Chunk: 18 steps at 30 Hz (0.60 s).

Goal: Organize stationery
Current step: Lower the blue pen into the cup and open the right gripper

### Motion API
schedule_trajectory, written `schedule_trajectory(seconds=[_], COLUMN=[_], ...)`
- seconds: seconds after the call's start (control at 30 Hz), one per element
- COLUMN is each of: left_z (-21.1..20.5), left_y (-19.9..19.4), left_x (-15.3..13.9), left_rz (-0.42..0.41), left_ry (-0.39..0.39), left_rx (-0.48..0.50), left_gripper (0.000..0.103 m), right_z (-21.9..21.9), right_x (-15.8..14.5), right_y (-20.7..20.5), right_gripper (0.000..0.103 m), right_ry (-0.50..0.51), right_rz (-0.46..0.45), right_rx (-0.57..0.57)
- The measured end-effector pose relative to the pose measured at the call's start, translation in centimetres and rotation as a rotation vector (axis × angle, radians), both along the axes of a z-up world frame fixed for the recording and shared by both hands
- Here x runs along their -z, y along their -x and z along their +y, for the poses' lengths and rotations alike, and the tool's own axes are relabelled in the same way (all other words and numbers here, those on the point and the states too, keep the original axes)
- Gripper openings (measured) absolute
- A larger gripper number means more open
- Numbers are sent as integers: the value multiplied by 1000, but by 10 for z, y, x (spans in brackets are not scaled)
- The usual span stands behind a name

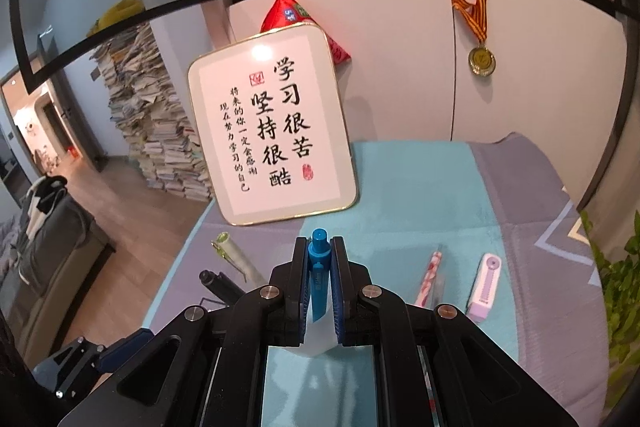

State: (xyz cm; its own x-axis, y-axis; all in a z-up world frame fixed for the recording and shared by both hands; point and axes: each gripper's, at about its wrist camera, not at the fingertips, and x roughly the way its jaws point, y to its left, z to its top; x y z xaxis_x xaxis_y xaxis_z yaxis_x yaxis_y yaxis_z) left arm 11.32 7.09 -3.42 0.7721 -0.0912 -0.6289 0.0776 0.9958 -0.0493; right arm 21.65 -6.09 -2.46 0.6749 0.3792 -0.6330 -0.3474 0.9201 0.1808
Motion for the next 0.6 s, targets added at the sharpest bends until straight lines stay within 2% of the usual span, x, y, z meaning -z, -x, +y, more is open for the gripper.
schedule_trajectory(seconds=[0.33, 0.6], left_z=[-6, -25], left_y=[3, 6], left_x=[0, 1], left_rz=[9, 11], left_ry=[-14, -30], left_rx=[11, 56], left_gripper=[50, 50], right_z=[-3, -46], right_x=[9, 3], right_y=[-5, 18], right_gripper=[11, 12], right_ry=[-14, -84], right_rz=[63, 68], right_rx=[1, 22])
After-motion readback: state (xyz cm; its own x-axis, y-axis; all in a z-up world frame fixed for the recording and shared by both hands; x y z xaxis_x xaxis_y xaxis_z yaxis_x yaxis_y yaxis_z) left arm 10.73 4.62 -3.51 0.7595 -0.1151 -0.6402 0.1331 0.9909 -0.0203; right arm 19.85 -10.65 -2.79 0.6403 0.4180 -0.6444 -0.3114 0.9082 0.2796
